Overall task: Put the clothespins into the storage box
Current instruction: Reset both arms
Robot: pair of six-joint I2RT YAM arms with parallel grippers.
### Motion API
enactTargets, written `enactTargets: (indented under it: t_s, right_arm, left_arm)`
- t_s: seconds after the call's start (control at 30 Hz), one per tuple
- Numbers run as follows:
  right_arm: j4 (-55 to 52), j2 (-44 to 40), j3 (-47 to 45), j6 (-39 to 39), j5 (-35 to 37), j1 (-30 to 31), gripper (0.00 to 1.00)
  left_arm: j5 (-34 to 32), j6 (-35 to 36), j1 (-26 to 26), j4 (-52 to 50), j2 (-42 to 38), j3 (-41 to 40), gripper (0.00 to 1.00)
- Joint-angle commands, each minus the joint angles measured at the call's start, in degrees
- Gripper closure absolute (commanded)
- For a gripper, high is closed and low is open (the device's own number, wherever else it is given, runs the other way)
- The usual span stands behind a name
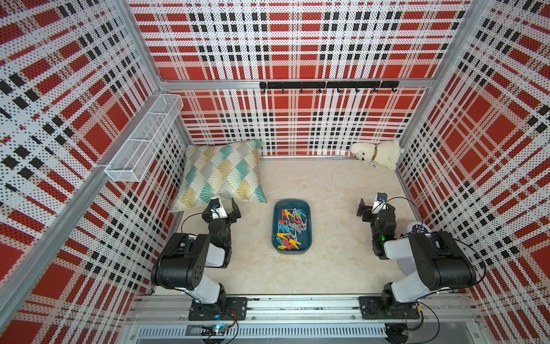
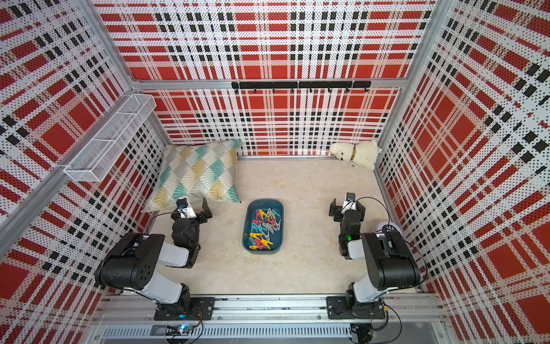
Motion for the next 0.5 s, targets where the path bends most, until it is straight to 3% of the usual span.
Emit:
enactTargets:
  t_s: [0.0, 0.47]
  right_arm:
    - [1.54, -0.18, 0.41, 0.50, 0.50, -0.34, 0.00]
    - [1.55, -0.19, 0.38, 0.50, 0.51, -0.34, 0.00]
  left_arm:
    - [0.97, 0.29, 0.51, 1.93, 0.02, 0.64, 0.01]
    - [3.08, -0.32, 1.37, 0.81, -0.13, 1.17, 0.01]
